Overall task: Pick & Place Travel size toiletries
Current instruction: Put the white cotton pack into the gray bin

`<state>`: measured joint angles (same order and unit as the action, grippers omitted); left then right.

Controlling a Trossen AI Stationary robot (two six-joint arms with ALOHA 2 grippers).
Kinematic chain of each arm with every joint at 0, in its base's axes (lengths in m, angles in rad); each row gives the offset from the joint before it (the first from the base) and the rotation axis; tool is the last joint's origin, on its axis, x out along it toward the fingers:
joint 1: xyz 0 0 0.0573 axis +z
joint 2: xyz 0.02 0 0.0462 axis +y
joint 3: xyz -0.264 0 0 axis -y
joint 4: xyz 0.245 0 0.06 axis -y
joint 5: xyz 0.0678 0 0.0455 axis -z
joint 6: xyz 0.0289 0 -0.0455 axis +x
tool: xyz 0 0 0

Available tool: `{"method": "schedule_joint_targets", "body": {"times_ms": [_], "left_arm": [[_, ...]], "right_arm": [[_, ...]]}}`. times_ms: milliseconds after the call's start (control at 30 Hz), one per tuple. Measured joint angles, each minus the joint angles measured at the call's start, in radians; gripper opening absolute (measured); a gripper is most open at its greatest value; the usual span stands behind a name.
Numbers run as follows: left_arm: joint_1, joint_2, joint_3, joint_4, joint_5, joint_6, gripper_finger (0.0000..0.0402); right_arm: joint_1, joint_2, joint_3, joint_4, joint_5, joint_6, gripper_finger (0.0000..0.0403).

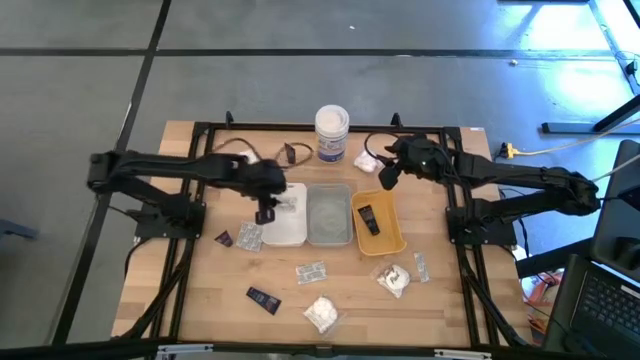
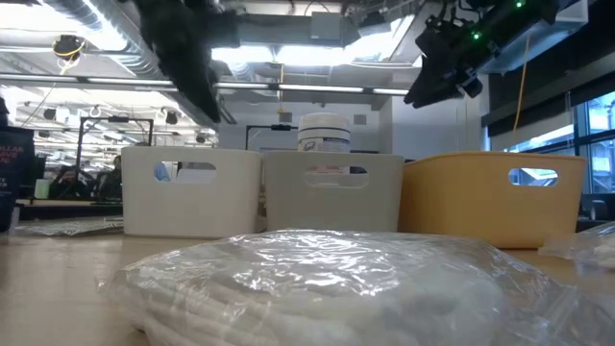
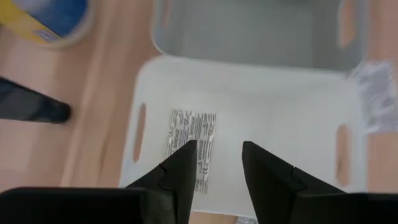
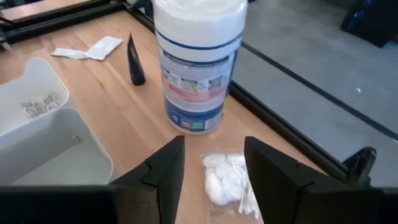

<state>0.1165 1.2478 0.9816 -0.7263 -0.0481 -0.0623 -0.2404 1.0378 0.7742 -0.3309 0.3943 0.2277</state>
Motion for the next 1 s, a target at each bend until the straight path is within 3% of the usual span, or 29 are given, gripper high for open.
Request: {"method": "schedule_joint_targets", "body": {"times_ms": [300, 600, 833, 1000], "left_arm": [[0.001, -0.277, -0.01, 0.005, -0.096, -0.056, 0.0112], [0.018, -0.499, -0.01, -0.129, -0.117, -0.094, 0.0102], [0.018, -0.606, -0.01, -0.268, 0.031, -0.136, 0.0104], [0.016, -0.618, -0.01, -0.346, 0.095, -0.062, 0.0105]], "right_arm": [[-0.022, 0.0, 0.0, -0.016, -0.001, 0.035, 0.0149], [-0.032, 0.0, 0.0, 0.174, 0.032, -0.027, 0.0129], [-0.073, 0.0, 0.0, 0.182, 0.0, -0.03, 0.012], [-0.099, 0.0, 0.0, 0.182, -0.026, -0.034, 0.0124]]}}
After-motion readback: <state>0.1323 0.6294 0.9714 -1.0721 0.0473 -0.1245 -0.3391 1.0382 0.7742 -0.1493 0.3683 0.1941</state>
